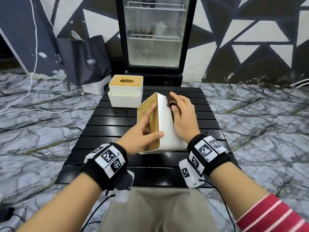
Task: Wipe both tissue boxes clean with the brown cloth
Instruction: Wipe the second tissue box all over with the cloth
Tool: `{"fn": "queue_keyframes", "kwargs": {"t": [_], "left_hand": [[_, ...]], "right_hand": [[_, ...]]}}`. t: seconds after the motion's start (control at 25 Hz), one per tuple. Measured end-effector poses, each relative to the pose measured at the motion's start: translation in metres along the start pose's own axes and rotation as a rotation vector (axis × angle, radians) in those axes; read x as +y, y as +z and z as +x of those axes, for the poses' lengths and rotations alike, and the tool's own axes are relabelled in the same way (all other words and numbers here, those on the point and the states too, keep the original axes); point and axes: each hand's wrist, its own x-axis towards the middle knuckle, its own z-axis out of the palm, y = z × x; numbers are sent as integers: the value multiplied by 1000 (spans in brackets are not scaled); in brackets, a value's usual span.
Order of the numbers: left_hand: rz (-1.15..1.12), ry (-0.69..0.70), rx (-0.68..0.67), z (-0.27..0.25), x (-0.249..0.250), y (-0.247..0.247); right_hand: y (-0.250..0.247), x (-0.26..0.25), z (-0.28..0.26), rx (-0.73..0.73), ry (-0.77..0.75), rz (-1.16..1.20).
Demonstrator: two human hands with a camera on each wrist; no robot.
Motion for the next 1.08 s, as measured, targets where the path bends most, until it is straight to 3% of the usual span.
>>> {"fn": "queue_keyframes", "kwargs": {"t": [0.2,0.4,0.64,0.88,1.08], "left_hand": [[-49,-15,22,-1,-2,-3],[-62,-4,18,-3,-2,-2],[-31,10,3,-1,-4,1],[-25,18,-6,1,-6,1],[5,41,-15,2,-6,4]], "right_hand": [[-3,4,-24,-7,101,6],[6,-16,-51,-7,-58,20],[7,-26,-30,-21,-38,47],[8,-25,-47,-2,-82,58],[8,-24,-16,39,-85,37]]}}
